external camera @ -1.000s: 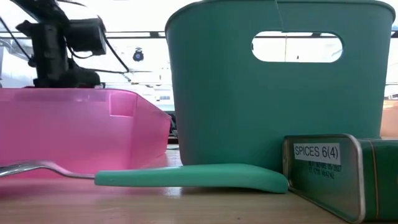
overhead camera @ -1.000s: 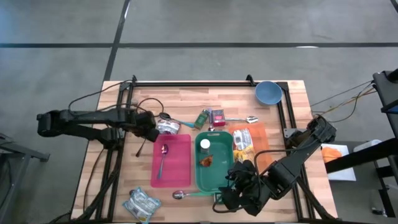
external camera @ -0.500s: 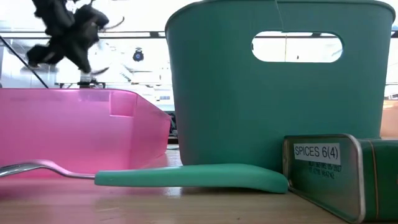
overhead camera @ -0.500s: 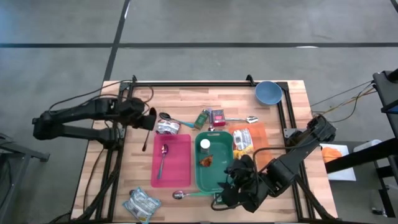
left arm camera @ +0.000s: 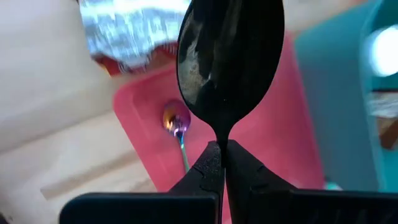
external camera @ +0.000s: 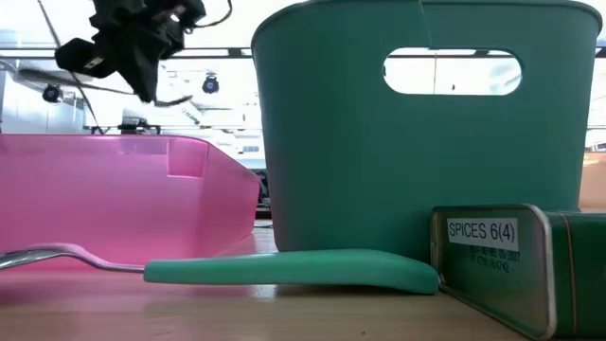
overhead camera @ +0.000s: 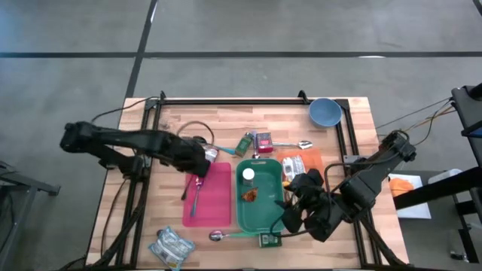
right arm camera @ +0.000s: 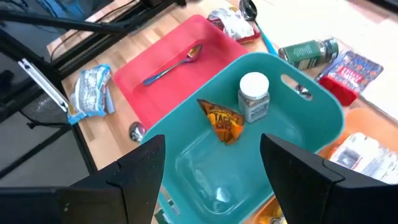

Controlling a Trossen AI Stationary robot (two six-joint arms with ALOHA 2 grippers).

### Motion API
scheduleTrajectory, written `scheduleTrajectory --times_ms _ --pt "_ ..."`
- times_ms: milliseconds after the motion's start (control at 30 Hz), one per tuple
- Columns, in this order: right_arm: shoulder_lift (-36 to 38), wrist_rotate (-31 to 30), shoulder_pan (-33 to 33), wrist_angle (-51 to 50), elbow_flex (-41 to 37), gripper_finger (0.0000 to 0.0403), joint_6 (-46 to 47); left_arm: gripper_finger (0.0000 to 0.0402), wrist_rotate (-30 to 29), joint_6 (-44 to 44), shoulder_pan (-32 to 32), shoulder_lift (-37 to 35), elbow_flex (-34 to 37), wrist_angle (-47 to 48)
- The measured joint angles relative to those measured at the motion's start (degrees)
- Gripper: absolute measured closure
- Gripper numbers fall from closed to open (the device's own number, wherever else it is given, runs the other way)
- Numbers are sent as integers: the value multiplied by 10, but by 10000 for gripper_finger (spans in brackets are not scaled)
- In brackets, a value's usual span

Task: Pick & Place Food Item
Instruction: Put the black spoon into the pink bin

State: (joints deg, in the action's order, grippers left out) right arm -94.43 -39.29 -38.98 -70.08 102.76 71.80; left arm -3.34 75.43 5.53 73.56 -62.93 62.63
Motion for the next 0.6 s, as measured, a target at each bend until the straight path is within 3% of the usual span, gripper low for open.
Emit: scheduleTrajectory --times_ms 200,600 --pt "4 0 0 0 0 145 -49 400 17 48 44 78 -18 -2" --pt "4 19 -5 -1 0 145 -97 400 40 71 52 194 -39 -52"
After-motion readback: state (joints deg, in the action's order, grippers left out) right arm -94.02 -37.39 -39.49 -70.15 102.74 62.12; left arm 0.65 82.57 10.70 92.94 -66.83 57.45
